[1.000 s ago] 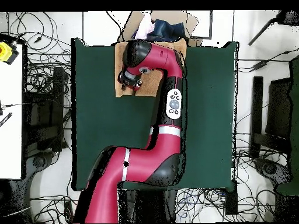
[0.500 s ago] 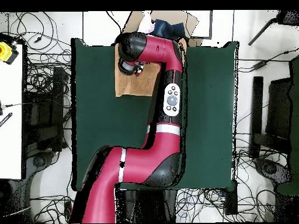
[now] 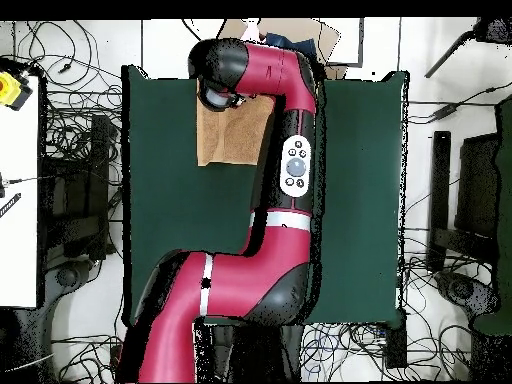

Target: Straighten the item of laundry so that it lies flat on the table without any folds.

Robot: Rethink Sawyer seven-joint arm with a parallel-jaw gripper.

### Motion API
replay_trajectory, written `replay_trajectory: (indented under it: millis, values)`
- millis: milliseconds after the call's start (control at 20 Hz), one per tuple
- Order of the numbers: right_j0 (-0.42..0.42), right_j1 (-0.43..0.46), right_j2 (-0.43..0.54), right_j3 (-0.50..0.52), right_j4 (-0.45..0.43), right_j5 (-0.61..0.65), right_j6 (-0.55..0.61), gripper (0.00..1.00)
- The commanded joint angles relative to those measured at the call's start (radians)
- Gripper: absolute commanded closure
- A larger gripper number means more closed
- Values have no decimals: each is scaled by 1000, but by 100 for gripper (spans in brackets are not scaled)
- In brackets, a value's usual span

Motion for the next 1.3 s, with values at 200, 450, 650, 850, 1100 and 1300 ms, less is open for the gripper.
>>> replay_trajectory:
  millis: [200, 450, 650, 850, 1100, 1300]
  values:
    - [2, 12, 18, 166, -37, -10, -49, 0]
    - [-1, 20, 24, 155, -31, 19, -49, 0]
    - [-12, 45, 51, 140, 3, 129, -44, 0]
    - [-30, 82, 101, 127, 67, 350, -28, 0]
    - [-35, 99, 118, 128, 113, 476, 5, 0]
    - [-32, 104, 114, 119, 111, 460, 4, 0]
